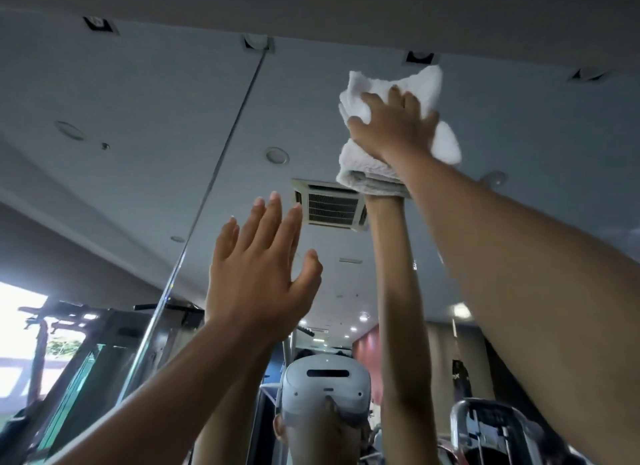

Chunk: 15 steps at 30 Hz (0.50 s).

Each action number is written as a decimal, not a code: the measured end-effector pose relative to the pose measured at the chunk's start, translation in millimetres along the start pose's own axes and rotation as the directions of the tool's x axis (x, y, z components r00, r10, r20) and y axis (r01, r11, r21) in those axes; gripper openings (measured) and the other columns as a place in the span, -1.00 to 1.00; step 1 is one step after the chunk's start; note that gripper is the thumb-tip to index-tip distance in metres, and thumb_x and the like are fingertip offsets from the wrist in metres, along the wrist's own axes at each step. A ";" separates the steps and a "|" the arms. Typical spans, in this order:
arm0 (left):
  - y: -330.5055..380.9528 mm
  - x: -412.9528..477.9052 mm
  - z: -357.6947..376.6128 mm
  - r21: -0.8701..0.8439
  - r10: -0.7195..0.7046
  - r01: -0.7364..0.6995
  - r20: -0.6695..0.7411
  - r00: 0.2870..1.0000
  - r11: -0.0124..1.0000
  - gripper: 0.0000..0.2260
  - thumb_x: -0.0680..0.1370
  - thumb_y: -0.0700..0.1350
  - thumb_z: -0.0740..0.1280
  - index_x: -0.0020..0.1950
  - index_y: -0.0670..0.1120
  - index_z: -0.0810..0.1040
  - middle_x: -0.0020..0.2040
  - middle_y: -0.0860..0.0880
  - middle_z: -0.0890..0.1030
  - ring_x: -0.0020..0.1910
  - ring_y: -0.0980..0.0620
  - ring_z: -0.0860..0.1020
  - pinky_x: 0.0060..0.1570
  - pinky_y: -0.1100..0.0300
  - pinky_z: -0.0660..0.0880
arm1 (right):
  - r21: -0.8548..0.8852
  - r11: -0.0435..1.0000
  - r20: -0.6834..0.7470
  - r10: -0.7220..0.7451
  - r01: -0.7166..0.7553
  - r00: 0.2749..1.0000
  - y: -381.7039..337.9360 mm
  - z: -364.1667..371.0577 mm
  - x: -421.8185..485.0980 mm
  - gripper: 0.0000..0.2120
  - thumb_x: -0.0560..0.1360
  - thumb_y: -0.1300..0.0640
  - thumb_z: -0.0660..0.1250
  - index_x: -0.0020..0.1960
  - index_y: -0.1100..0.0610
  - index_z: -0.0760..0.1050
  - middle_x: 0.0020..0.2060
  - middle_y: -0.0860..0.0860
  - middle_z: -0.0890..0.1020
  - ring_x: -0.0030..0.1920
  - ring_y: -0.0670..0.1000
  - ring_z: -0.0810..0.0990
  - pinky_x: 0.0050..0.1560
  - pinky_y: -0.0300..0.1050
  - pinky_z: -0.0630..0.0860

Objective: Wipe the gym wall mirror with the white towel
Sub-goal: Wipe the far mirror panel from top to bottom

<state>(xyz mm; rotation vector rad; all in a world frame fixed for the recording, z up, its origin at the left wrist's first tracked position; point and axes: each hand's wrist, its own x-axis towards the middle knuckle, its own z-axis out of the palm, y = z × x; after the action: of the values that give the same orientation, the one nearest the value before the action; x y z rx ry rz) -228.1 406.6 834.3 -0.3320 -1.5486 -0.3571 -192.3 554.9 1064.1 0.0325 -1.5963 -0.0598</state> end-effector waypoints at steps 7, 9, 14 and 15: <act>-13.3 1.3 -4.6 0.074 0.094 -0.092 -0.023 0.995 0.993 -0.34 0.54 0.23 -0.07 0.58 -0.01 0.28 0.58 -0.07 0.27 0.58 -0.03 0.21 0.37 0.04 0.08 | 0.065 0.794 0.136 -0.608 0.605 0.782 7.3 -11.3 -32.2 -0.37 0.48 -0.23 -0.02 0.56 -0.26 0.15 0.61 -0.11 0.10 0.60 -0.05 0.03 0.48 0.28 0.03; -16.4 1.9 -4.0 0.084 0.104 -0.103 -0.016 0.994 0.991 -0.36 0.54 0.22 -0.02 0.56 -0.02 0.33 0.56 -0.09 0.32 0.55 -0.05 0.28 0.31 0.03 0.14 | 0.061 0.823 0.116 -0.568 0.565 0.814 28.1 -15.1 -29.0 -0.33 0.43 -0.28 -0.04 0.55 -0.27 0.17 0.60 -0.10 0.14 0.59 -0.01 0.08 0.46 0.31 0.07; -30.1 2.9 -8.9 0.118 0.181 -0.185 0.042 0.983 0.976 -0.34 0.55 0.27 -0.05 0.61 0.03 0.22 0.60 -0.02 0.21 0.58 0.03 0.19 0.28 0.09 0.11 | -0.006 0.999 -0.041 -0.031 0.031 0.999 -10.0 3.3 -2.4 -0.49 0.59 -0.17 0.05 0.53 -0.15 0.21 0.57 0.01 0.20 0.54 0.10 0.15 0.42 0.32 0.07; -31.9 1.9 -9.2 0.114 0.182 -0.185 0.039 0.983 0.976 -0.34 0.56 0.27 -0.07 0.62 0.05 0.19 0.61 0.00 0.16 0.59 0.06 0.14 0.32 0.10 0.08 | -0.005 1.000 -0.051 0.004 -0.004 0.999 -28.4 6.7 -3.6 -0.49 0.60 -0.16 0.05 0.53 -0.12 0.21 0.56 0.05 0.20 0.54 0.12 0.14 0.43 0.30 0.06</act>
<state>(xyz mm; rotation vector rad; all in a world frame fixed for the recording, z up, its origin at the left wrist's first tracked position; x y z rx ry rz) -233.3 373.7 835.8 -0.3860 -1.5453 -0.1162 -199.4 527.0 1058.6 0.0264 -1.5450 -0.0596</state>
